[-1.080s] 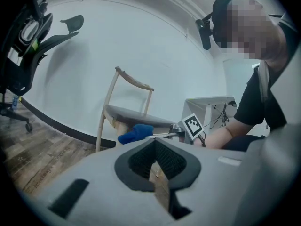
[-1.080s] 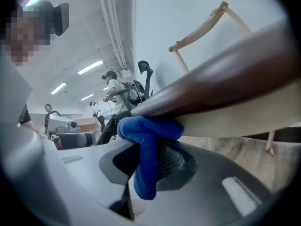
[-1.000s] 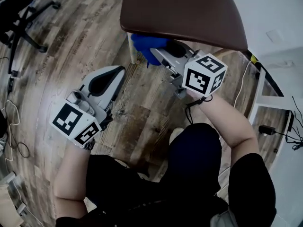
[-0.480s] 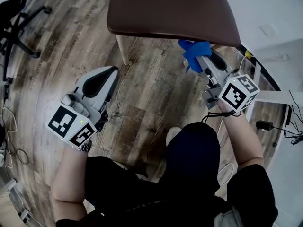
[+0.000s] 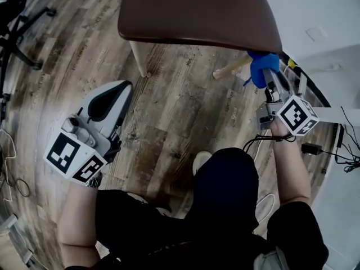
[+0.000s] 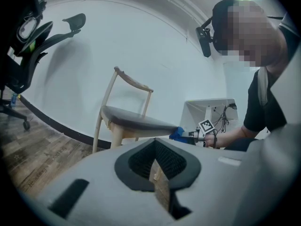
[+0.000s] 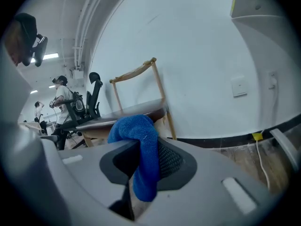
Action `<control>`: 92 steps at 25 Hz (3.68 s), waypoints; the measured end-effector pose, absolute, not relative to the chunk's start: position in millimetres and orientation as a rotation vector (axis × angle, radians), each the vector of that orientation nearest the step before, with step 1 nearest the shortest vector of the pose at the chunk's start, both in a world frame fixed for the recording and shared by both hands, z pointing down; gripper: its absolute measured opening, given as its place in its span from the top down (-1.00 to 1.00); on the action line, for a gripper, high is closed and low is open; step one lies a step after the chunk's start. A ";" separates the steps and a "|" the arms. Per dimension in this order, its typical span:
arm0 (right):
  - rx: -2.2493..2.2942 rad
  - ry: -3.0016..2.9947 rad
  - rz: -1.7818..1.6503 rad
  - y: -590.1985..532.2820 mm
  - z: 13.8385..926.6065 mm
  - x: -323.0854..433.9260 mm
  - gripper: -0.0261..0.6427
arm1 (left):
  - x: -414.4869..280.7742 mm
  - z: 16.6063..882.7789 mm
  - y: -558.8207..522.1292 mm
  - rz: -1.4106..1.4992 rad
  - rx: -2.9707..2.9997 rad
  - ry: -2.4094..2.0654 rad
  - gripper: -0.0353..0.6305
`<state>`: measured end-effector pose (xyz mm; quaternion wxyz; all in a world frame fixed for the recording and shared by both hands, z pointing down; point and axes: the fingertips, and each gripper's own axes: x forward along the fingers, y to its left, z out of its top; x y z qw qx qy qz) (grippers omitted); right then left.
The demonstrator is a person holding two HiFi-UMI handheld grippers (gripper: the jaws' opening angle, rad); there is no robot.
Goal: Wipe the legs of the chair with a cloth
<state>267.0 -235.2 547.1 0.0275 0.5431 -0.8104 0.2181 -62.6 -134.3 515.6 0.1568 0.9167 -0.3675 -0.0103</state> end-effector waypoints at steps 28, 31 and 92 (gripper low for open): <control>1.709 -2.323 0.789 -254.6 683.7 275.3 0.65 | -56.0 540.4 -135.5 0.076 2.585 -1.041 0.88; 1.702 -2.281 0.837 -255.1 714.3 274.7 0.65 | -57.2 546.1 -136.4 0.094 2.573 -1.046 0.88; 1.737 -2.518 0.432 -253.3 605.1 271.4 0.66 | -70.8 561.3 -131.5 0.153 2.552 -1.062 0.88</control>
